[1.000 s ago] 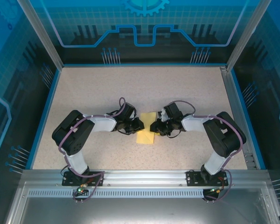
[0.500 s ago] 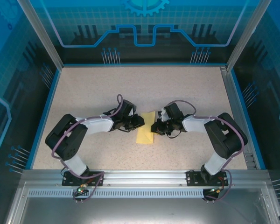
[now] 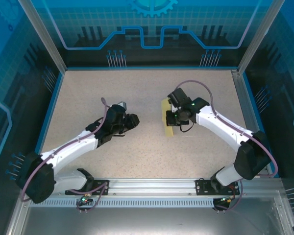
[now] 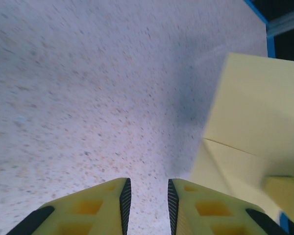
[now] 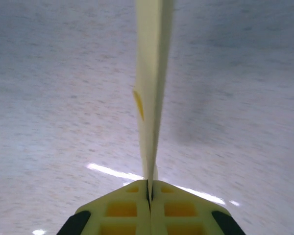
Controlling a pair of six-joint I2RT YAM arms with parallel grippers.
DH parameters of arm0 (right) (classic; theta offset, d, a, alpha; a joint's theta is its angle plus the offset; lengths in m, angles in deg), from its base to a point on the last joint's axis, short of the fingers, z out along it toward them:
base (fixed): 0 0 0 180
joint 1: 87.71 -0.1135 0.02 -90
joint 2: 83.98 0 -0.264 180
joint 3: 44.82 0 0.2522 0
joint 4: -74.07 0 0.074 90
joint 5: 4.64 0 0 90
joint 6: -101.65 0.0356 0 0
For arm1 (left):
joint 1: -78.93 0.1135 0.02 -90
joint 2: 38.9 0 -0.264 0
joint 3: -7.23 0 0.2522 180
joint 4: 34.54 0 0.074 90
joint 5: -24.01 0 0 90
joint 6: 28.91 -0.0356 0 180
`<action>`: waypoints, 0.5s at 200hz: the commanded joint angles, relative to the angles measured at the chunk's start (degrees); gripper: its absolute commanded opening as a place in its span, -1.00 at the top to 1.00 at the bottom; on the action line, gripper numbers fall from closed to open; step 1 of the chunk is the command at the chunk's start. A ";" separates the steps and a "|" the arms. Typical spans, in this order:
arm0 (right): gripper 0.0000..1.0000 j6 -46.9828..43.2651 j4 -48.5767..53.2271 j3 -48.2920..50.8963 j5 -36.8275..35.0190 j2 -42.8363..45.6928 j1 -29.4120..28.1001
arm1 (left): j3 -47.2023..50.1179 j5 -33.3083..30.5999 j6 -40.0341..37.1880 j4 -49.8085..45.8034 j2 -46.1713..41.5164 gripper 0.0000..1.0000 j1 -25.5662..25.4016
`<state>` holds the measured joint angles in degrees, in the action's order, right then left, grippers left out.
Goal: Fold a paper plane with a square sheet of paper (pick it up from the middle)
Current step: Turn over the paper at the center of the table.
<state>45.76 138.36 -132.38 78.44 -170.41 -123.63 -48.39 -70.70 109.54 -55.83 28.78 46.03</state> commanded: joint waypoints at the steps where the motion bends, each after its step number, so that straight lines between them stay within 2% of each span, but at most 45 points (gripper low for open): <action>1: 0.91 0.18 22.66 -6.20 -19.14 -4.45 -3.77 | 2.37 -8.96 -1.29 -5.28 -3.29 0.39 0.11; 16: 0.93 2.12 25.83 -9.17 -22.83 -8.85 -6.32 | 3.21 -11.32 -0.81 -6.37 -5.17 0.38 0.04; 34: 0.95 3.60 27.16 -12.26 -22.66 -14.54 -8.38 | 3.72 -13.45 -0.55 -7.78 -6.70 0.38 0.10; 59: 0.94 4.81 27.66 -17.35 -19.31 -24.13 -10.81 | 4.42 -14.91 -0.78 -9.20 -8.45 0.36 0.15; 100: 0.89 5.44 24.30 -27.14 -8.84 -35.84 -13.91 | 6.01 -15.31 -0.42 -10.69 -10.74 0.35 0.49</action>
<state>49.30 161.88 -153.34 63.90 -202.47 -135.33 -43.74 -83.82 109.12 -64.09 19.88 46.09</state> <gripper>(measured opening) 0.050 0.323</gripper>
